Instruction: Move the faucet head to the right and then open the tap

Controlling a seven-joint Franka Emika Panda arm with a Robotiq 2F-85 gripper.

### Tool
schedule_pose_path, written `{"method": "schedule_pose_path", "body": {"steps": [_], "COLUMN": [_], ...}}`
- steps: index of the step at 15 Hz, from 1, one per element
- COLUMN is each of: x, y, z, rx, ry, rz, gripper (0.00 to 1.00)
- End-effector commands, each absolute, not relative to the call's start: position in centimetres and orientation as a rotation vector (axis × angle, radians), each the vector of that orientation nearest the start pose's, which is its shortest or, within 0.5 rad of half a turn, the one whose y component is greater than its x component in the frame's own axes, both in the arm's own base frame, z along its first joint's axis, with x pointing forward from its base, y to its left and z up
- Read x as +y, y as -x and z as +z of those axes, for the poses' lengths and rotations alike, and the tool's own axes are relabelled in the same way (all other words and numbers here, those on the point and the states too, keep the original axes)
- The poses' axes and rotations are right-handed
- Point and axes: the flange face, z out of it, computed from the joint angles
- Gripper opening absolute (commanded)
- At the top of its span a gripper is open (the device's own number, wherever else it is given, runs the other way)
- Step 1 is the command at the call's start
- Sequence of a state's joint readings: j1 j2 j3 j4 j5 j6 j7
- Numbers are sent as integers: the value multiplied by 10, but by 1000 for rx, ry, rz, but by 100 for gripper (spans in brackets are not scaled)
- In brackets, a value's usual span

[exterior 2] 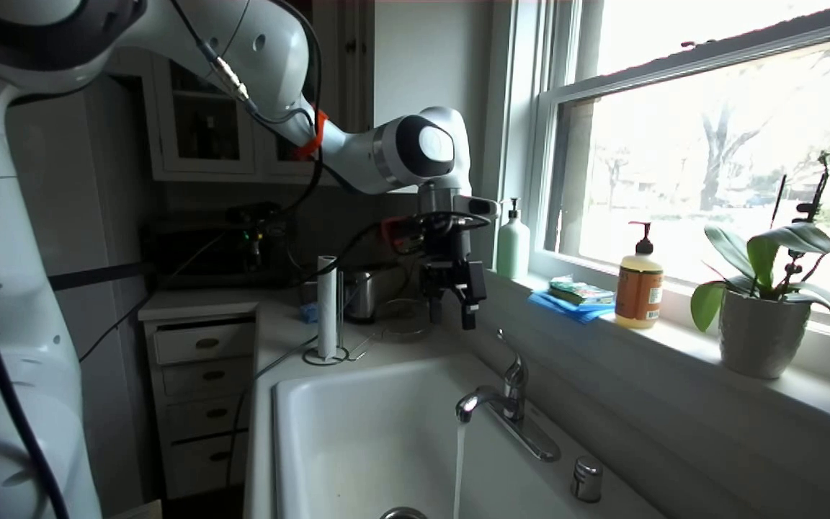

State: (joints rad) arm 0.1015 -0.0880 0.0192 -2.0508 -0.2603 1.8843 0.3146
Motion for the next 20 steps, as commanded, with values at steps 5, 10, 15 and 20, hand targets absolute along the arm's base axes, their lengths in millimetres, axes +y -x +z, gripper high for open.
{"method": "schedule_pose_path", "body": {"steps": [5, 10, 15, 20], "x": [22, 14, 18, 19], "y": [-491, -480, -490, -490], "z": [499, 502, 499, 497], "rx": [128, 97, 116, 113], "ry": [3343, 3293, 3324, 3325], "rz": [44, 34, 45, 51], "gripper": [100, 100, 100, 100]}}
